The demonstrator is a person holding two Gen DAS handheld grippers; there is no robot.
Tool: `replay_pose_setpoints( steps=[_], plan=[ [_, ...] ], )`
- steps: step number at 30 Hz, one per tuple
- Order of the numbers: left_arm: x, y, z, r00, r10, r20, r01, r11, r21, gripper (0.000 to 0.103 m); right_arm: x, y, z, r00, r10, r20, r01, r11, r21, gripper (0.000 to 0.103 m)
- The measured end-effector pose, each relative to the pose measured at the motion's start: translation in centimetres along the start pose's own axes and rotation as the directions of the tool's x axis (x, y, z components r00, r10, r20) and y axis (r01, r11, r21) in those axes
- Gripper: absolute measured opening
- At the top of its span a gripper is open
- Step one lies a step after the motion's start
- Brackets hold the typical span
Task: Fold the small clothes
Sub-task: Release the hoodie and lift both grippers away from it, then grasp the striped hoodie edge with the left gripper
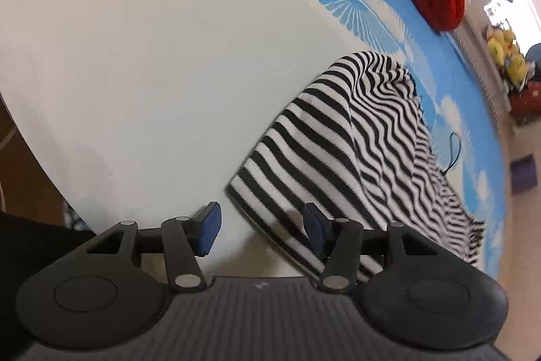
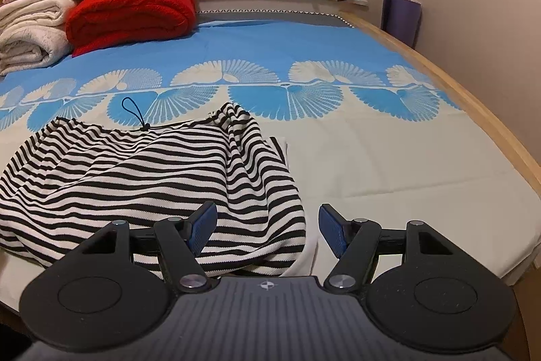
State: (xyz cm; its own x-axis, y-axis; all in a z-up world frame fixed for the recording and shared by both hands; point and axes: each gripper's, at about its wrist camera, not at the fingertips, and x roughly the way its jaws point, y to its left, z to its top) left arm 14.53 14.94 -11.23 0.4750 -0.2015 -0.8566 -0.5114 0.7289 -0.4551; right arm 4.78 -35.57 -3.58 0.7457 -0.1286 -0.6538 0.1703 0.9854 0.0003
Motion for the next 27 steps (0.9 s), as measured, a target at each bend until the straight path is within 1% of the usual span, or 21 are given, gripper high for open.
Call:
replay_pose_setpoints(
  steps=[5, 8, 10, 12, 14, 17, 19, 21, 24, 27],
  plan=[
    [1.6, 0.2, 0.2, 0.998, -0.028, -0.051, 0.026, 0.998, -0.049, 0.06, 0.0, -0.4, 0.0, 1.0, -0.006, -0.004, 0.007, 1.0, 0.019, 0.068],
    [2.2, 0.0, 0.4, 0.998, -0.049, -0.038, 0.046, 0.997, -0.069, 0.061, 0.1, -0.5, -0.1, 1.0, -0.014, -0.007, 0.014, 1.0, 0.013, 0.068],
    [2.5, -0.3, 0.3, 0.998, -0.05, -0.035, 0.047, 0.996, -0.07, 0.061, 0.1, -0.3, -0.2, 1.0, -0.026, -0.006, 0.026, 1.0, 0.004, 0.068],
    [2.9, -0.9, 0.3, 0.999, -0.042, -0.033, 0.041, 0.998, -0.053, 0.061, 0.0, -0.2, -0.4, 0.999, -0.04, -0.001, 0.04, 0.999, -0.005, 0.068],
    [3.1, -1.3, 0.3, 0.999, -0.037, -0.028, 0.036, 0.999, -0.036, 0.059, -0.2, -0.3, -0.4, 0.998, -0.058, 0.01, 0.058, 0.998, -0.006, 0.068],
    [3.5, -1.8, 0.3, 0.998, -0.048, -0.029, 0.048, 0.999, -0.001, 0.008, -0.7, -0.8, -0.3, 0.996, -0.088, 0.029, 0.088, 0.996, 0.021, 0.068],
    [2.9, -2.1, 0.1, 0.999, -0.033, 0.002, 0.033, 0.999, 0.043, 0.007, -1.1, -1.0, -0.4, 0.993, -0.108, 0.038, 0.106, 0.993, 0.051, 0.068],
    [1.7, -3.0, 0.0, 0.998, -0.028, 0.061, 0.02, 0.992, 0.126, 0.007, -1.5, -1.1, -0.6, 0.991, -0.125, 0.041, 0.122, 0.989, 0.079, 0.068],
    [-0.8, -3.0, 0.2, 0.99, -0.093, 0.11, 0.074, 0.983, 0.166, 0.007, -1.8, -0.6, -0.9, 0.989, -0.144, 0.037, 0.139, 0.984, 0.109, 0.068],
    [-2.9, -2.0, 0.6, 0.984, -0.13, 0.125, 0.106, 0.977, 0.183, 0.007, -1.5, 0.6, -0.8, 0.989, -0.144, 0.032, 0.139, 0.983, 0.117, 0.068]
  ],
)
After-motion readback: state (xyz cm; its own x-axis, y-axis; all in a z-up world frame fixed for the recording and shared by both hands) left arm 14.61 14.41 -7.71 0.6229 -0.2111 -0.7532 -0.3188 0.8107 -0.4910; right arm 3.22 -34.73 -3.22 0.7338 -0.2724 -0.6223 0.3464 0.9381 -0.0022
